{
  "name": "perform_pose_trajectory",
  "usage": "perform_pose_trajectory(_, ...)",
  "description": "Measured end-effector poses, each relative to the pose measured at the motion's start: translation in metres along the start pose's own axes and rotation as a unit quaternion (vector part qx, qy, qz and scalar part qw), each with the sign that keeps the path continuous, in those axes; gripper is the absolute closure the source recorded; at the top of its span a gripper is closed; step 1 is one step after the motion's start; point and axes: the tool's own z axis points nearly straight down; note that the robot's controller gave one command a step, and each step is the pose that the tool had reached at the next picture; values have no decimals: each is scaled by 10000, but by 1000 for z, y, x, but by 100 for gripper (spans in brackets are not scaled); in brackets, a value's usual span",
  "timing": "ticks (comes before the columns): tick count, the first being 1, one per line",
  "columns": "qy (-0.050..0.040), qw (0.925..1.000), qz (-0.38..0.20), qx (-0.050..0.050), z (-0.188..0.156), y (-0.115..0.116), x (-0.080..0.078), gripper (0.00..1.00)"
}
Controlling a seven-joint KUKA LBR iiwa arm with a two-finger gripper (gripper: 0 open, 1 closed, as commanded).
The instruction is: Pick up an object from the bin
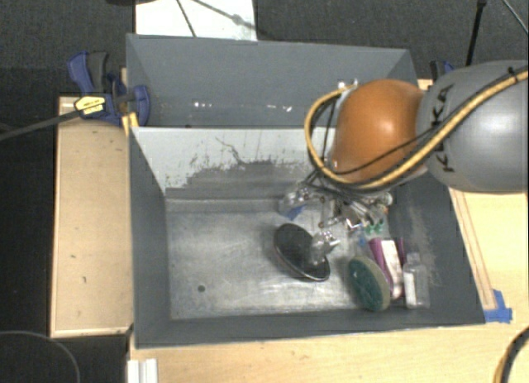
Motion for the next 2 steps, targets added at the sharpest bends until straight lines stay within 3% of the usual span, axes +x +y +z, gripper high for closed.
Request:
perform_pose_trajectory(1, 32, 9987, 509, -63, 53, 10, -23, 0)
perform_pose_trajectory(2, 11, 9986, 530, -24, 59, 6, -20, 100)
